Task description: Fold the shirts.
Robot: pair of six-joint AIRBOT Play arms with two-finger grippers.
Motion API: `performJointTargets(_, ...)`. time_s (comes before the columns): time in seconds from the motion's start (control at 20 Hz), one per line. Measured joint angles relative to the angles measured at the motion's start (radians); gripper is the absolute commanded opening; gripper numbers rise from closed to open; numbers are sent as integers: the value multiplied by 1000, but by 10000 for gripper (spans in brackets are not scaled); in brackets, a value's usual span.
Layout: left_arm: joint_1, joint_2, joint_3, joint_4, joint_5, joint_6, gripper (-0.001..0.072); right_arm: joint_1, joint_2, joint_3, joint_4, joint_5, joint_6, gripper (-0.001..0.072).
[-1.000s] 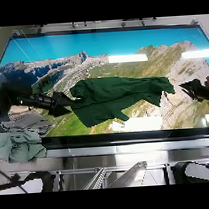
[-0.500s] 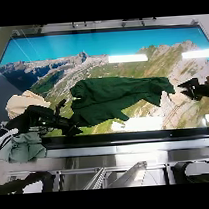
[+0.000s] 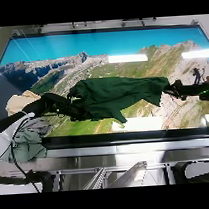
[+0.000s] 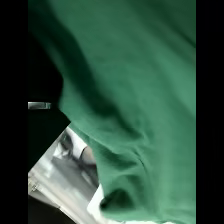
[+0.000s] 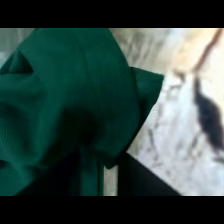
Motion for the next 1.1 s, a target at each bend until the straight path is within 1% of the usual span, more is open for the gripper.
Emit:
performJointTargets(0.15,-10,4,102,-14,104,0,20,13,11,1,80,70,-55,18)
performJointTargets(0.3,-1,85,203,-21,201,0,20,-2,87,1,221,174,-122,18)
performJointTargets(0.4,14,176,280,-37,277,0,20,-25,192,1,320,253,-153,18)
performJointTargets(0.55,67,340,429,-67,372,-2,20,-80,438,1,464,329,-182,17)
performJointTargets(0.7,168,508,586,-86,409,-3,22,-175,729,6,599,293,-195,17)
performJointTargets(0.85,325,659,721,-102,404,-19,23,-277,969,53,658,200,-200,17)
performJointTargets(0.95,457,738,804,-108,401,-26,26,-305,1057,112,669,140,-204,17)
performJointTargets(1.1,628,791,878,-116,410,-30,26,-311,1078,179,673,81,-208,18)
